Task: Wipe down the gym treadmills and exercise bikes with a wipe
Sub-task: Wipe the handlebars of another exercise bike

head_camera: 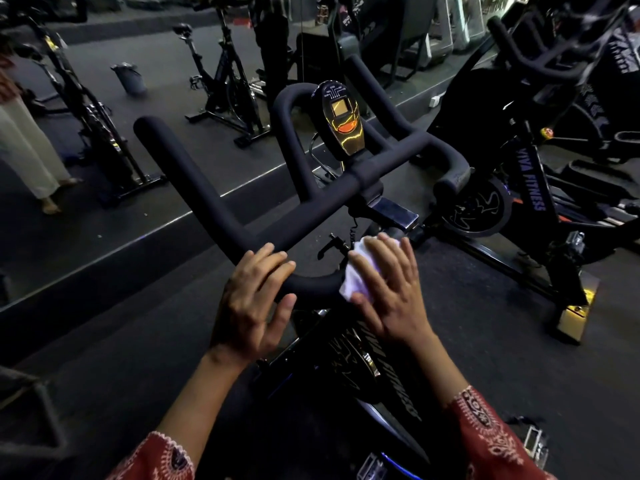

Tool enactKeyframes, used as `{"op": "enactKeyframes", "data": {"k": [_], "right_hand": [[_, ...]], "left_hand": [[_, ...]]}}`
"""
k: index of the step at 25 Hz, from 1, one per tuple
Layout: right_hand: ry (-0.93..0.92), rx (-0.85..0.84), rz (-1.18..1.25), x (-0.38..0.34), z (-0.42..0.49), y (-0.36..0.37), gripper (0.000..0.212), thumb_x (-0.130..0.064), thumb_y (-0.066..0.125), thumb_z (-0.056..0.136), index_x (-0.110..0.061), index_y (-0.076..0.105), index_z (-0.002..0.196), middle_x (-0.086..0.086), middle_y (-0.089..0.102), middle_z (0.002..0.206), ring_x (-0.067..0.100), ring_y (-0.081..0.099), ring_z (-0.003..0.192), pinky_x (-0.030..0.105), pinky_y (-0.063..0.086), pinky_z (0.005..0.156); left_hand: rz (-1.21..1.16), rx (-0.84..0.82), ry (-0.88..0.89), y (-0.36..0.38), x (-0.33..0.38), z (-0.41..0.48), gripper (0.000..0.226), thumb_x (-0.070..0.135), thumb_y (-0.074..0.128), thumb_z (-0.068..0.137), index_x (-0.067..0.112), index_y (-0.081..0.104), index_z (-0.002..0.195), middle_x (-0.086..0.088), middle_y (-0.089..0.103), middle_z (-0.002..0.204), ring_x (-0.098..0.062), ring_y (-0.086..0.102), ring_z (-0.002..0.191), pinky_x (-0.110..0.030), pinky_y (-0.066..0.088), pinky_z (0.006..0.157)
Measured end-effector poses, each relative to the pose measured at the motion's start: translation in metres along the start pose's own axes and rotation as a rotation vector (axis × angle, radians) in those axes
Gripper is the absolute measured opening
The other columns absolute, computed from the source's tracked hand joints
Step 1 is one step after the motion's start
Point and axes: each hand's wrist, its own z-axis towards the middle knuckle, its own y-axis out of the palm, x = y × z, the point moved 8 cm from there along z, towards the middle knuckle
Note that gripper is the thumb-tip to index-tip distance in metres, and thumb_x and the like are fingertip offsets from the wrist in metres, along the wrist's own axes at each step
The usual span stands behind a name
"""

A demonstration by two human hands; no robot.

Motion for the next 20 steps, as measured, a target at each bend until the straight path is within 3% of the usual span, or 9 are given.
{"op": "enactKeyframes", "data": {"k": [2,4,7,10,16,20], "right_hand": [[0.105,0.013,0.047,0.003,-0.001,-0.004,0.046,-0.041,0.029,0.103,-0.010,0.044,0.132,0.016,0.039,0.138,0.025,0.025,0.142,0.047,0.011,0.118],[0.090,-0.002,0.021,-0.020,0.001,0.003,0.043,-0.040,0.031,0.103,-0.009,0.047,0.128,0.015,0.044,0.132,0.028,0.032,0.135,0.048,0.012,0.118],[0.042,-0.027,-0.135,-0.060,0.009,0.016,0.036,-0.037,0.039,0.101,-0.010,0.052,0.121,0.012,0.060,0.112,0.029,0.050,0.112,0.049,0.028,0.111],[0.127,-0.026,-0.254,-0.083,0.016,0.025,0.036,-0.038,0.038,0.101,-0.011,0.053,0.121,0.010,0.065,0.103,0.025,0.052,0.102,0.046,0.035,0.103],[0.229,-0.081,-0.482,-0.112,0.032,0.053,0.043,-0.034,0.029,0.104,-0.008,0.047,0.133,0.010,0.051,0.116,0.026,0.048,0.103,0.043,0.037,0.094],[0.327,-0.024,-0.506,-0.128,0.047,0.067,0.041,-0.028,0.042,0.097,-0.010,0.045,0.134,0.011,0.045,0.122,0.027,0.047,0.106,0.042,0.035,0.092]], "left_hand": [[-0.015,-0.006,-0.038,-0.004,-0.009,-0.002,0.042,0.036,0.031,0.101,0.007,0.051,0.123,-0.017,0.055,0.128,-0.030,0.041,0.129,-0.039,0.024,0.114],[-0.042,-0.037,-0.047,-0.004,-0.017,-0.003,0.043,0.037,0.031,0.101,0.008,0.047,0.128,-0.018,0.050,0.135,-0.030,0.038,0.133,-0.042,0.025,0.114],[-0.050,-0.065,-0.050,-0.005,-0.031,-0.003,0.046,0.039,0.031,0.101,0.008,0.044,0.132,-0.019,0.045,0.140,-0.030,0.035,0.136,-0.041,0.023,0.115],[-0.058,-0.063,-0.053,-0.010,-0.051,-0.002,0.045,0.038,0.030,0.101,0.009,0.043,0.133,-0.017,0.046,0.140,-0.029,0.035,0.136,-0.039,0.020,0.116],[-0.082,-0.081,0.093,-0.016,-0.086,0.010,0.044,0.034,0.031,0.101,0.005,0.047,0.131,-0.016,0.047,0.139,-0.029,0.035,0.136,-0.039,0.020,0.116],[-0.106,-0.061,0.181,-0.032,-0.117,0.021,0.042,0.032,0.035,0.100,0.008,0.048,0.131,-0.015,0.044,0.140,-0.030,0.035,0.136,-0.038,0.020,0.116]]}}
